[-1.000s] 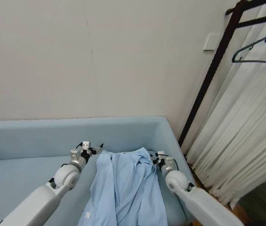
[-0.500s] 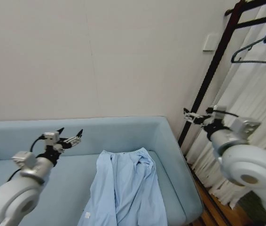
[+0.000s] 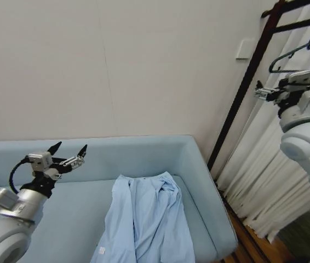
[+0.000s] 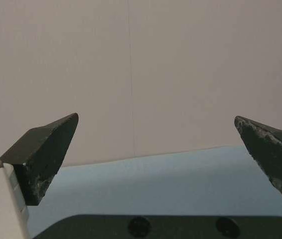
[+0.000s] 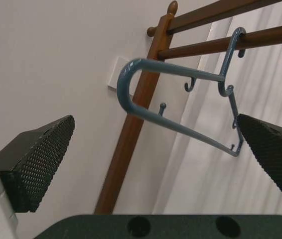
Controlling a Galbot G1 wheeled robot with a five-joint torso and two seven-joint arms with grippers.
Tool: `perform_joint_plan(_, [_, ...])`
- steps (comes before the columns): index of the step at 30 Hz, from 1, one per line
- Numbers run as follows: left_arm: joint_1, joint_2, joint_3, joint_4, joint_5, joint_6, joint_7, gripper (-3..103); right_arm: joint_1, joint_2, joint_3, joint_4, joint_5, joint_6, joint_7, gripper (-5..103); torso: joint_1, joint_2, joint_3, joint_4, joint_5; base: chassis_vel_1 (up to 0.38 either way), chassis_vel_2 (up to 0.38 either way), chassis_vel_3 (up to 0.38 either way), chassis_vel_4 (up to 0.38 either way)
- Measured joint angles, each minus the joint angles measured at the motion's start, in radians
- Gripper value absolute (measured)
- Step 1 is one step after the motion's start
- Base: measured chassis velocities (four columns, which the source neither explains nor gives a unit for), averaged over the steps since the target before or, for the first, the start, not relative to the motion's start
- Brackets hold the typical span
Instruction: Pick up the clothes from the sofa and hang them on the clothes hanger.
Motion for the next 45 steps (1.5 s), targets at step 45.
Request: perform_joint_plan(45, [-0.033,-0.021,0.118,0.038,0.004,-0.007,-0.033,100,0.662,0.2,-0.404,-0.334,0.408,-0.166,0.26,100,0.0,0.0,0.0,0.0,-0.0005,0.0,0.0,0.0,0.0])
